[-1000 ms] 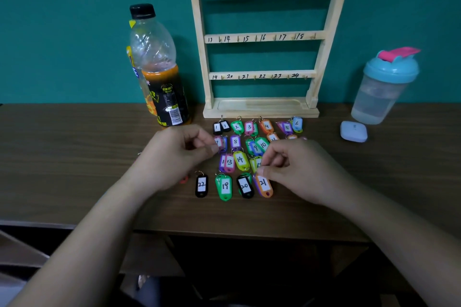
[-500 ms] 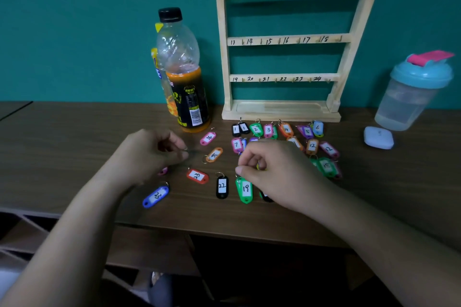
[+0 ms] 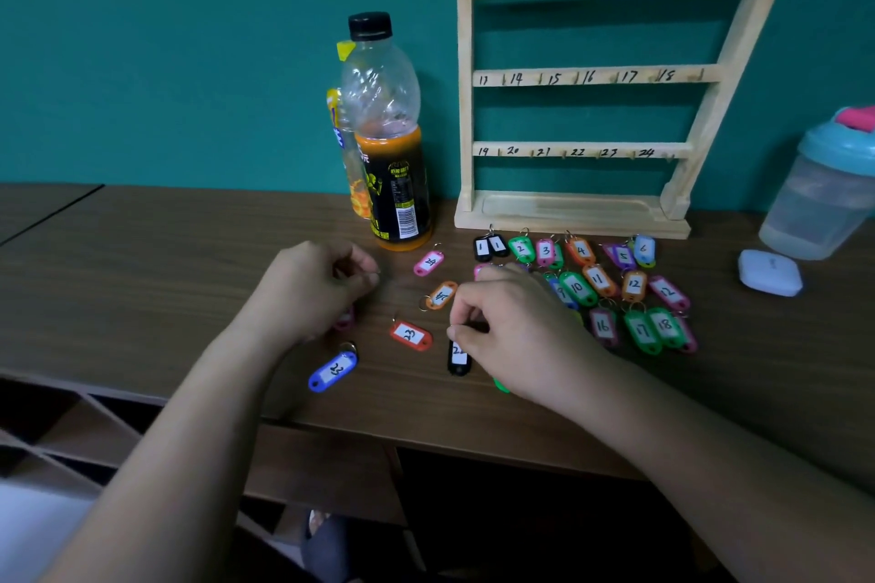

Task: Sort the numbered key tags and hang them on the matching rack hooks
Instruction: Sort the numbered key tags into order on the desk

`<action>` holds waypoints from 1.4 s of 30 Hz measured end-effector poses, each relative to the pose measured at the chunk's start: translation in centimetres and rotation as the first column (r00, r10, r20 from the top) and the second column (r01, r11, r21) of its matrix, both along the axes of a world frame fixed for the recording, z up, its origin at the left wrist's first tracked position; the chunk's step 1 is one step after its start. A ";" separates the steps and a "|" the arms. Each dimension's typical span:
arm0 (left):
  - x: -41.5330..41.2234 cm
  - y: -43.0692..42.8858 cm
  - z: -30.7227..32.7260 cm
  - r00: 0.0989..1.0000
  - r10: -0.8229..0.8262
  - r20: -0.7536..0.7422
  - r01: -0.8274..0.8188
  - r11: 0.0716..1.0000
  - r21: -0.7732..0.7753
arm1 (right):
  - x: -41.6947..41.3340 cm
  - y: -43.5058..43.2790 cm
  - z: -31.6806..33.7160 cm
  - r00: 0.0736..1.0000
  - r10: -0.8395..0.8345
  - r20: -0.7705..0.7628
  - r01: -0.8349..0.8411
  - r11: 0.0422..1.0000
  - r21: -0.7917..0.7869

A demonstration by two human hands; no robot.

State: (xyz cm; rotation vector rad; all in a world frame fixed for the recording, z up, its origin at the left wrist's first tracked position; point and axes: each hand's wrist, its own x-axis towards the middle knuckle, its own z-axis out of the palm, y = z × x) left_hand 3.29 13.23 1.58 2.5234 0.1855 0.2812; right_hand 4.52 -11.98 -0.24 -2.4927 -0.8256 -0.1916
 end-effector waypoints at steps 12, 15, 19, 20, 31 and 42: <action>-0.6 4.6 -0.8 0.994 0.073 -0.087 -0.087 0.982 -0.166 | -0.5 -0.8 1.3 0.992 0.083 -0.095 -0.056 0.966 0.253; -0.3 4.1 -0.9 0.991 0.072 -0.116 -0.087 0.988 -0.130 | -0.7 -0.9 1.7 0.989 0.084 -0.122 -0.048 0.961 0.271; 0.2 3.8 -0.9 0.988 0.084 -0.128 -0.087 0.996 -0.025 | -0.9 -1.2 2.1 0.984 0.089 -0.152 -0.042 0.955 0.293; 0.3 3.7 -0.9 0.988 0.085 -0.132 -0.086 0.996 -0.002 | -0.9 -1.3 2.2 0.985 0.086 -0.149 -0.039 0.955 0.293; -0.3 1.9 -0.1 0.998 0.061 0.010 -0.060 0.992 -0.108 | -0.5 -4.5 3.0 0.992 0.043 -0.122 -0.006 0.957 0.290; -1.6 -6.8 2.5 0.962 -0.222 0.158 0.254 0.941 -0.226 | 0.0 -10.8 3.7 0.978 -0.049 -0.204 0.097 0.967 0.234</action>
